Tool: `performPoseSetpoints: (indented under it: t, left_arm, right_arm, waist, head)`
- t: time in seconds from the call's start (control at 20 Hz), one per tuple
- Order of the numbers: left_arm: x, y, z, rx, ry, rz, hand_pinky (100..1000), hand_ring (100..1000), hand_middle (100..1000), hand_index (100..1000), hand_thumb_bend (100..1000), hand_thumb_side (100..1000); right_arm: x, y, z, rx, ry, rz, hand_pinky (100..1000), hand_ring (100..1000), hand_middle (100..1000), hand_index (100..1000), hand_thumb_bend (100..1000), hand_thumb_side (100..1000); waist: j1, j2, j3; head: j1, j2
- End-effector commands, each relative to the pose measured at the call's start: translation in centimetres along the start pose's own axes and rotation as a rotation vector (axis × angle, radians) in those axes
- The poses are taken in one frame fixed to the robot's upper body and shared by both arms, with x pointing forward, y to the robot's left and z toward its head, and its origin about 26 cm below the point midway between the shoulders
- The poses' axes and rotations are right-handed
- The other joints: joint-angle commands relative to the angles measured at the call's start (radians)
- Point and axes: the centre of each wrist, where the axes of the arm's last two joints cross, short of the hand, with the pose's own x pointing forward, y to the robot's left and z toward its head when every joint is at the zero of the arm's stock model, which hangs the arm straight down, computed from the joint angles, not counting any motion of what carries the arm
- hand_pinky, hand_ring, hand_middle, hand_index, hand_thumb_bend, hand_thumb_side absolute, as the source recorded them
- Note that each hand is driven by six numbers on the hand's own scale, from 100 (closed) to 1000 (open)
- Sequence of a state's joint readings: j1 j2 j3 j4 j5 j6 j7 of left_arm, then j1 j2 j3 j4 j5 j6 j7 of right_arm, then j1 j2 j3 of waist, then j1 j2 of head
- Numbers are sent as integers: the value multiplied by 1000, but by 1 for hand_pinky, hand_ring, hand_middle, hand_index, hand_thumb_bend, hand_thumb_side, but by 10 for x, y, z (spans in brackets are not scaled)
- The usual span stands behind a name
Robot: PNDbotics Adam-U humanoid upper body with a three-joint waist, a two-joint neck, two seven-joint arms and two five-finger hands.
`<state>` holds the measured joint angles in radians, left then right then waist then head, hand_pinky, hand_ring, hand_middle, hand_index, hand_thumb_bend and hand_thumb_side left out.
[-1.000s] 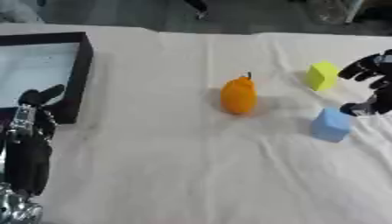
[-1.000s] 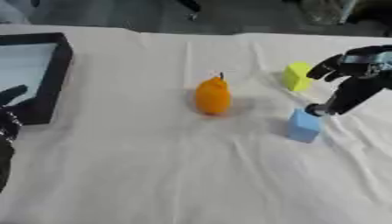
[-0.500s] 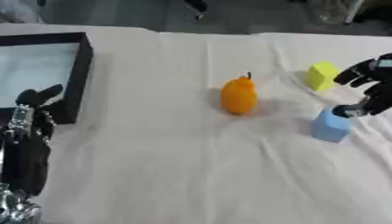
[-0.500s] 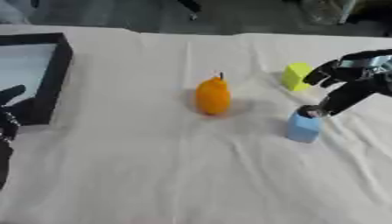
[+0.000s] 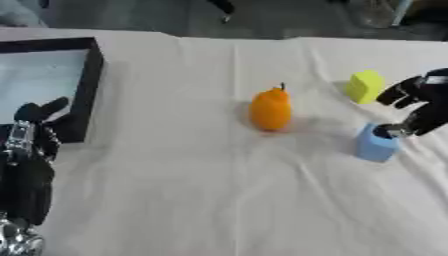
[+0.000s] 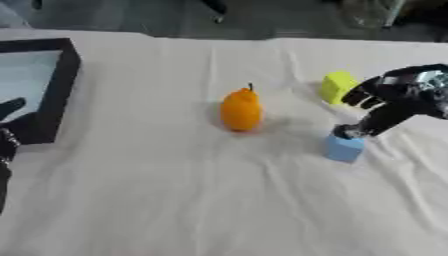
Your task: Pick up the objects with one hand, pass them to the other hand, and then place them into the box on the other side of the table.
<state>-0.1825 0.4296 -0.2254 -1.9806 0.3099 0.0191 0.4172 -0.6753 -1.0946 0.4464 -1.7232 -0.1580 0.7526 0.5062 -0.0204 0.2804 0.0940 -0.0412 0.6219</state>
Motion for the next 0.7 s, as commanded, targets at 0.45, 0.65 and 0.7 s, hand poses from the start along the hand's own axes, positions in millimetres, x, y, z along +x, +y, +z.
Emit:
performPoseSetpoints:
  t: [0.45, 0.65, 0.7]
  left_arm:
    - [8, 2, -3, -6, -33, -8, 1000, 827, 837, 788, 148, 854]
    - [9, 1, -4, -11, -38, -3, 1000, 827, 837, 787, 149, 852]
    - [9, 0, -5, -13, -41, -1, 1000, 827, 837, 787, 148, 851]
  right_arm:
    - [-2, -10, 13, 100, 122, -105, 937, 991, 917, 897, 367, 219]
    - [-3, -6, 13, 113, 113, -112, 940, 998, 923, 894, 348, 237]
    - [-3, -5, 12, 117, 112, -113, 940, 998, 923, 895, 348, 238]
  waist:
    - [2, 4, 1]
    - [1, 8, 7]
    - [1, 9, 9]
  head:
    - [6, -6]
    - [-2, -11]
    - [-4, -13]
